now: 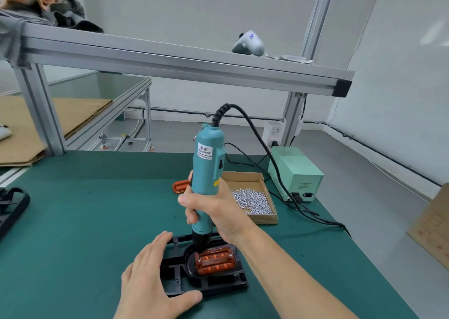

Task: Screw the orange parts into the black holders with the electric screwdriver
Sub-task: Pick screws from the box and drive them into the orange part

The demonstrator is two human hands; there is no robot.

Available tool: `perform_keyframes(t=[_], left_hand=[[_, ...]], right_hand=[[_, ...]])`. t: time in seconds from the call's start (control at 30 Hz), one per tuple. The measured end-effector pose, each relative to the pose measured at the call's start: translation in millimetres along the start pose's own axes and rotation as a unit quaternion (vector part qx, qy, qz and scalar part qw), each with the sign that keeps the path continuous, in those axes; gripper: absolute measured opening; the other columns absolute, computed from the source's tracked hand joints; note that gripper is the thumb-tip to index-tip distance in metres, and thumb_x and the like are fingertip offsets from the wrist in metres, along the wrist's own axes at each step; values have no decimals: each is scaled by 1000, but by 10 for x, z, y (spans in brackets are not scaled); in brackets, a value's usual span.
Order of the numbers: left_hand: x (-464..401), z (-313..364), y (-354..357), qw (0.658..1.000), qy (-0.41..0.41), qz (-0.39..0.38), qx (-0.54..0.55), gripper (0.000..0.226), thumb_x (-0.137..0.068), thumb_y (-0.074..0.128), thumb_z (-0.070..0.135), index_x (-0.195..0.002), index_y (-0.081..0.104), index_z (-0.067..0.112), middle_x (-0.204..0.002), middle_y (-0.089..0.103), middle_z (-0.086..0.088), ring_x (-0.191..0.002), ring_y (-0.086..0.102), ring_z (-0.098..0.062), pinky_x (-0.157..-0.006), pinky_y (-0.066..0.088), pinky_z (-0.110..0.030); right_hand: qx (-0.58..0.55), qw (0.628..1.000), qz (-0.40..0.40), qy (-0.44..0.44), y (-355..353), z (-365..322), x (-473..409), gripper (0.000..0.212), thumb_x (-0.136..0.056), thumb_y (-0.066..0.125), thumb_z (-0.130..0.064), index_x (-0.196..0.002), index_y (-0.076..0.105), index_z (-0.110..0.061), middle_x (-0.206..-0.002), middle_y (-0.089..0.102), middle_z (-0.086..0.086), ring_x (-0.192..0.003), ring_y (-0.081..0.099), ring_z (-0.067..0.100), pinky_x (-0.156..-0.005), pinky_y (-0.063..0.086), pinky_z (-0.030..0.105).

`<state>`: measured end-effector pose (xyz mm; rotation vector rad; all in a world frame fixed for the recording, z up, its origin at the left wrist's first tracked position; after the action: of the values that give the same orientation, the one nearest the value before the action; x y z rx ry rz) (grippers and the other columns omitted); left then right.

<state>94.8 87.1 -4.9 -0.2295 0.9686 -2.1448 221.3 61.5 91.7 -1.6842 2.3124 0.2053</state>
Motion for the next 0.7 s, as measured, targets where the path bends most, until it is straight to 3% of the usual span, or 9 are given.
perform_keyframes(t=[0.13, 0.33, 0.43, 0.7], left_hand=[[-10, -33, 1, 1000, -8, 0, 6, 124, -30, 54, 78, -142, 13, 43, -138, 26, 25, -137, 21, -4, -110, 16, -30], [3, 14, -9, 999, -2, 5, 49, 124, -32, 67, 70, -143, 19, 39, -125, 29, 25, -133, 25, -6, -110, 15, -30], [48, 6, -19, 997, -18, 12, 78, 119, -47, 85, 52, -144, 18, 40, -130, 29, 22, -132, 20, -10, -111, 18, -32], [104, -21, -42, 996, -27, 11, 81, 115, -54, 84, 49, -146, 15, 38, -140, 27, 22, -124, 14, 1, -109, 20, -29]], right_hand=[[-5, 1000, -8, -12, 21, -29, 0, 21, -80, 66, -13, -68, 55, -27, -51, 53, -1, -48, 47, 14, -68, 45, 31], [-29, 999, -28, -31, -4, -68, 51, 25, -81, 62, -5, -73, 54, -27, -50, 53, -1, -47, 45, 18, -61, 46, 30], [-64, 996, -48, -33, 9, -77, 74, 27, -79, 62, 0, -80, 56, -26, -53, 52, 0, -45, 45, 15, -58, 47, 30], [-92, 993, -63, -29, 60, -94, 119, 23, -70, 68, -10, -87, 56, -22, -60, 50, 2, -44, 43, 13, -56, 47, 28]])
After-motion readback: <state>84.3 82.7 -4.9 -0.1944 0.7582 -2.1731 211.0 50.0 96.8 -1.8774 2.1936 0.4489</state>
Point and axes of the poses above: each hand's wrist, its own x-axis away from the middle knuckle, its own y-axis out of the palm, z = x × y, the point moved 8 cm from there along -x, towards the middle knuckle
